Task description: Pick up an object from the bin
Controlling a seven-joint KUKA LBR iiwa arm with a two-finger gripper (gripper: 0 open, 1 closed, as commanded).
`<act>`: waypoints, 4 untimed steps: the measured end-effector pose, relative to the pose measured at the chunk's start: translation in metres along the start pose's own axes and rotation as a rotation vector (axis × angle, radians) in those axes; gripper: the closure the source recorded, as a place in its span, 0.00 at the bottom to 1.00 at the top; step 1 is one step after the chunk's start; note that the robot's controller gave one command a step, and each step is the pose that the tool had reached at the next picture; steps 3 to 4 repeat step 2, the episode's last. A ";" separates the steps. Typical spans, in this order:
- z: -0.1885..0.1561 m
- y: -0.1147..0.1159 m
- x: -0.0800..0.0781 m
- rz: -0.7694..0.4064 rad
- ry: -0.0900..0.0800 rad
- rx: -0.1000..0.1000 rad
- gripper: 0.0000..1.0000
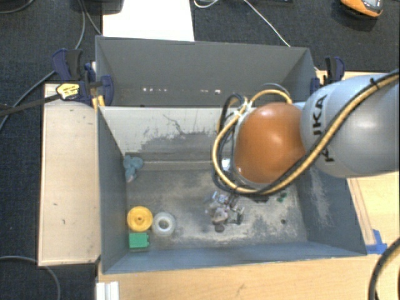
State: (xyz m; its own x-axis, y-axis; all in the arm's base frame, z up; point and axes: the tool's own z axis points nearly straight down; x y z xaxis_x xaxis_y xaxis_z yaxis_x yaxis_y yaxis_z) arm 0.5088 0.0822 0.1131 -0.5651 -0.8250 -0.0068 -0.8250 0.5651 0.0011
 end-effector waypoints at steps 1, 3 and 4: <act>-0.008 -0.001 -0.001 0.001 -0.003 0.003 1.00; -0.012 0.000 -0.001 0.003 -0.001 0.000 1.00; -0.012 0.000 -0.001 0.003 -0.001 0.000 1.00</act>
Offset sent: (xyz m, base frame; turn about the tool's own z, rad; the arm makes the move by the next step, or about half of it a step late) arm 0.0001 0.0000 0.0476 0.0000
